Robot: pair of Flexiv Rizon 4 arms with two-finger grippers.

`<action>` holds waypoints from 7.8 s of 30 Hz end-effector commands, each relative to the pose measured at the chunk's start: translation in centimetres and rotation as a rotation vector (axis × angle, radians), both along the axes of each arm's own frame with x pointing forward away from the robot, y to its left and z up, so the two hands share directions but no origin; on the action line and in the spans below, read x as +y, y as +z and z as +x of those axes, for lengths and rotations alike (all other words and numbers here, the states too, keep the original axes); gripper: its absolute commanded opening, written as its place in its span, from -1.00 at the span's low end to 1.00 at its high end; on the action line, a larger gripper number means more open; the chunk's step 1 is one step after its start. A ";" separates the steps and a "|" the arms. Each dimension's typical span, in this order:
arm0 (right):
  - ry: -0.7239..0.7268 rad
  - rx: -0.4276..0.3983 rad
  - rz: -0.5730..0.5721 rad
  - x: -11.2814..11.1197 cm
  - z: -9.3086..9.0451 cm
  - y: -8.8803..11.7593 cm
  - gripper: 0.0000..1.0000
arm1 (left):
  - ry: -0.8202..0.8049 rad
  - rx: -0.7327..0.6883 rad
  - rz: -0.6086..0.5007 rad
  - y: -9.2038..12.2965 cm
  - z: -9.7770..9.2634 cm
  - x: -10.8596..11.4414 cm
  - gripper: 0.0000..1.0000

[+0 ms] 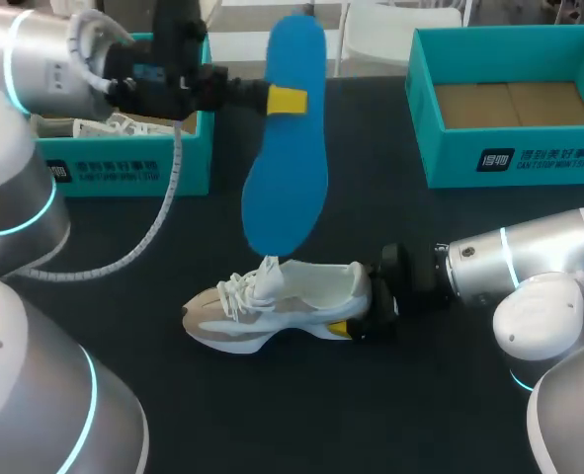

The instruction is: Take the shoe out of the shoebox, open the shoe tongue, remove and reinsert the insole, then place the shoe into the shoebox

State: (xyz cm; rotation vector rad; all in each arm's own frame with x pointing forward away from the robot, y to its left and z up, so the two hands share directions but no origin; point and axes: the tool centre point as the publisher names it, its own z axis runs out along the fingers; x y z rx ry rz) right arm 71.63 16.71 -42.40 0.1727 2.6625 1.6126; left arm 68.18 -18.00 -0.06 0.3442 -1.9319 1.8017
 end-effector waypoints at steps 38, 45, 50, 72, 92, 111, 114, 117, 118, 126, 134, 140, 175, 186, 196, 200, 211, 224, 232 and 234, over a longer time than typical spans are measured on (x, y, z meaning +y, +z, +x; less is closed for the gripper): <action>-0.001 0.001 -0.004 0.3 0.1 -0.4 -1.00 | 0.115 0.385 0.050 2.4 -3.8 -1.7 -1.00; -0.001 0.001 -0.004 0.3 0.1 -0.4 -1.00 | 0.036 0.401 0.017 2.8 -3.7 -1.4 -1.00; -0.001 0.001 -0.004 0.3 0.1 -0.4 -1.00 | 0.049 0.408 -0.013 3.3 -3.8 -1.4 -1.00; -0.001 0.001 -0.004 0.3 0.1 -0.4 -1.00 | 0.048 0.416 -0.030 3.4 -4.1 -1.8 -1.00; -0.019 0.009 -0.019 -0.1 -0.1 -0.5 1.00 | 0.048 0.416 -0.030 3.4 -4.1 -1.8 -1.00; -0.091 0.045 -0.176 -1.7 -0.8 2.3 1.00 | 0.048 0.416 -0.030 3.4 -4.1 -1.8 -1.00; -0.095 0.071 -0.234 -1.9 -0.7 3.0 1.00 | 0.048 0.416 -0.030 3.4 -4.1 -1.8 -1.00; -0.094 0.098 -0.293 -2.1 -0.8 3.8 1.00 | 0.048 0.416 -0.030 3.4 -4.1 -1.8 -1.00; -0.100 0.105 -0.306 -2.1 -0.8 4.0 1.00 | 0.048 0.416 -0.030 3.4 -4.1 -1.8 -1.00; -0.166 0.170 -0.441 -2.4 -1.5 6.0 1.00 | 0.048 0.416 -0.030 3.4 -4.1 -1.8 -1.00; -0.192 0.258 -0.532 -2.5 -2.1 6.9 1.00 | 0.048 0.416 -0.030 3.4 -4.1 -1.8 -1.00; -0.192 0.258 -0.532 -2.5 -2.1 6.9 1.00 | 0.048 0.416 -0.030 3.4 -4.1 -1.8 -1.00; -0.146 0.171 -0.814 -1.6 -1.3 9.9 1.00 | 0.048 0.416 -0.030 3.4 -4.1 -1.8 -1.00; -0.166 0.183 -0.790 -1.8 -1.3 9.8 1.00 | 0.048 0.416 -0.030 3.4 -4.1 -1.8 -1.00; -0.180 0.163 -0.777 -1.0 -0.5 9.9 1.00 | 0.048 0.416 -0.030 3.4 -4.1 -1.8 -1.00; -0.223 0.166 -0.795 -0.3 1.2 8.3 1.00 | 0.048 0.416 -0.030 3.4 -4.1 -1.8 -1.00; -0.136 0.140 -0.805 1.3 5.0 4.6 1.00 | 0.048 0.416 -0.030 3.4 -4.1 -1.8 -1.00; -0.061 0.205 -0.788 3.0 3.9 1.0 0.26 | 0.048 0.416 -0.030 3.4 -4.1 -1.8 -1.00; -0.052 0.234 -0.800 3.2 3.5 0.8 -1.00 | 0.048 0.416 -0.030 3.4 -4.1 -1.8 -1.00; -0.068 0.250 -0.799 3.1 3.1 1.1 -1.00 | 0.048 0.416 -0.030 3.4 -4.1 -1.8 -1.00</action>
